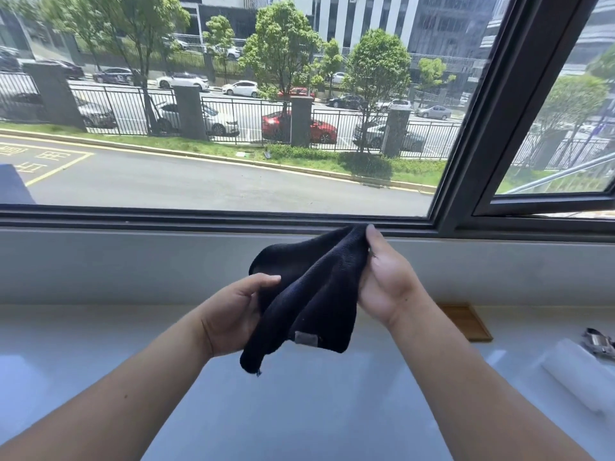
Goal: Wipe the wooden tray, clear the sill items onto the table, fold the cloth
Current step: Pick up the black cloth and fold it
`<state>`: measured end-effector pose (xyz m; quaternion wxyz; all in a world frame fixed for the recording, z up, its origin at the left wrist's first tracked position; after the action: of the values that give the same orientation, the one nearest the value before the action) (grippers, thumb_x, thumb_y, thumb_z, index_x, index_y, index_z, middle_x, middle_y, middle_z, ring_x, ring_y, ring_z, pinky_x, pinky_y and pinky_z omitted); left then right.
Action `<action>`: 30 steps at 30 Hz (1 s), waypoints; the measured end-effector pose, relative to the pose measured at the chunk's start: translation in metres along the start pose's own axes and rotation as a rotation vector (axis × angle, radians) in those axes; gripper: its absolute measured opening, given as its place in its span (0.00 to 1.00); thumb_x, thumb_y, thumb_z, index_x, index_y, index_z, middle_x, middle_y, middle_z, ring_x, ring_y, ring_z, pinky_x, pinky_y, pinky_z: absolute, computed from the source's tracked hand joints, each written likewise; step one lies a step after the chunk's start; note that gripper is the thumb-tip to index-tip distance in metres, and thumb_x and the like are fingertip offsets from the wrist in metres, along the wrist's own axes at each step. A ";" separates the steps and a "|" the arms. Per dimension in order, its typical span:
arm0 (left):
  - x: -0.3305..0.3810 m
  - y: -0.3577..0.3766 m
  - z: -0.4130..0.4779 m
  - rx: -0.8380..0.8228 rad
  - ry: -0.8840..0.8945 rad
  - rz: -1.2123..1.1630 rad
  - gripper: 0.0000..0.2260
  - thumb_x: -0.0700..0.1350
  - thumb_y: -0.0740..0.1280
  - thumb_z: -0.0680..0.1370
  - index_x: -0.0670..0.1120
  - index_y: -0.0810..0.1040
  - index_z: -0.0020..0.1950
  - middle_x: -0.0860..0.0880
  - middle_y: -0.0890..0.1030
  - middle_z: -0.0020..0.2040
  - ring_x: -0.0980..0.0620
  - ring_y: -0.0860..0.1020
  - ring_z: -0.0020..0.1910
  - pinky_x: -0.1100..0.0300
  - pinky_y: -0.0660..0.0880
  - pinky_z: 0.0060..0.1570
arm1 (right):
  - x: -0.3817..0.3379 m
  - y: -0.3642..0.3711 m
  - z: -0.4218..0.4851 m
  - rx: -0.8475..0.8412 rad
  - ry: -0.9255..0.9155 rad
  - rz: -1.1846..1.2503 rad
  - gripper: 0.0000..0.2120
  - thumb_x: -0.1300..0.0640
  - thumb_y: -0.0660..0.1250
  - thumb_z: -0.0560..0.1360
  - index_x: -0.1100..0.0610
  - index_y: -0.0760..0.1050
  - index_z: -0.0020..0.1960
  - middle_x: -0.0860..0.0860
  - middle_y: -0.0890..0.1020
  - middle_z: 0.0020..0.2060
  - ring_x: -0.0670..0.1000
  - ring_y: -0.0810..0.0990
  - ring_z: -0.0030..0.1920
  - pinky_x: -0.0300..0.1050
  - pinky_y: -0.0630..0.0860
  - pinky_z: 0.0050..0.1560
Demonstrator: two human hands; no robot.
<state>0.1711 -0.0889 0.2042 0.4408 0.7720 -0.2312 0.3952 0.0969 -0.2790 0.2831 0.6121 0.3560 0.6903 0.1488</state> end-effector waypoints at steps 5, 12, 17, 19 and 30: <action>0.027 -0.036 -0.009 0.333 0.040 0.234 0.15 0.39 0.65 0.83 0.41 0.79 0.69 0.39 0.86 0.59 0.44 0.86 0.52 0.52 0.81 0.46 | 0.013 -0.069 0.000 0.166 0.158 -0.317 0.16 0.55 0.56 0.88 0.61 0.75 0.69 0.63 0.86 0.59 0.64 0.84 0.59 0.61 0.82 0.55; 0.028 -0.067 -0.015 0.643 0.035 0.428 0.08 0.36 0.72 0.81 0.39 0.82 0.59 0.41 0.89 0.51 0.47 0.89 0.46 0.53 0.82 0.48 | 0.025 -0.111 0.013 0.280 0.180 -0.832 0.18 0.75 0.63 0.78 0.63 0.78 0.65 0.62 0.86 0.55 0.63 0.86 0.55 0.54 0.85 0.50; 0.034 -0.080 -0.024 0.796 0.121 0.728 0.13 0.43 0.79 0.76 0.52 0.81 0.57 0.50 0.89 0.47 0.51 0.86 0.50 0.53 0.80 0.59 | -0.003 -0.102 0.018 0.320 -0.063 -1.191 0.15 0.63 0.72 0.78 0.48 0.77 0.60 0.51 0.85 0.52 0.53 0.86 0.51 0.52 0.85 0.54; 0.037 -0.080 -0.024 0.815 0.137 0.923 0.03 0.45 0.78 0.77 0.54 0.87 0.46 0.58 0.88 0.41 0.56 0.85 0.47 0.57 0.79 0.51 | -0.008 -0.095 0.018 0.291 -0.147 -1.362 0.04 0.58 0.73 0.78 0.49 0.84 0.49 0.47 0.87 0.43 0.49 0.85 0.44 0.48 0.83 0.47; 0.049 -0.050 -0.026 0.981 0.122 1.297 0.06 0.52 0.70 0.74 0.52 0.79 0.39 0.55 0.84 0.32 0.57 0.82 0.34 0.55 0.78 0.33 | 0.027 -0.075 0.013 0.228 0.051 -0.788 0.08 0.56 0.66 0.84 0.57 0.75 0.46 0.56 0.82 0.38 0.56 0.82 0.33 0.48 0.81 0.35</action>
<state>0.2247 -0.0414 0.2270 -0.2521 0.5670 -0.4083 0.6695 0.0863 -0.3159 0.2122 0.5618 0.1259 0.8007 -0.1657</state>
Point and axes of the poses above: each hand's wrist, its own z-axis towards the middle knuckle, its own y-axis out of the palm, x = y × z, the point moved 5 cm from there along z, towards the middle knuckle
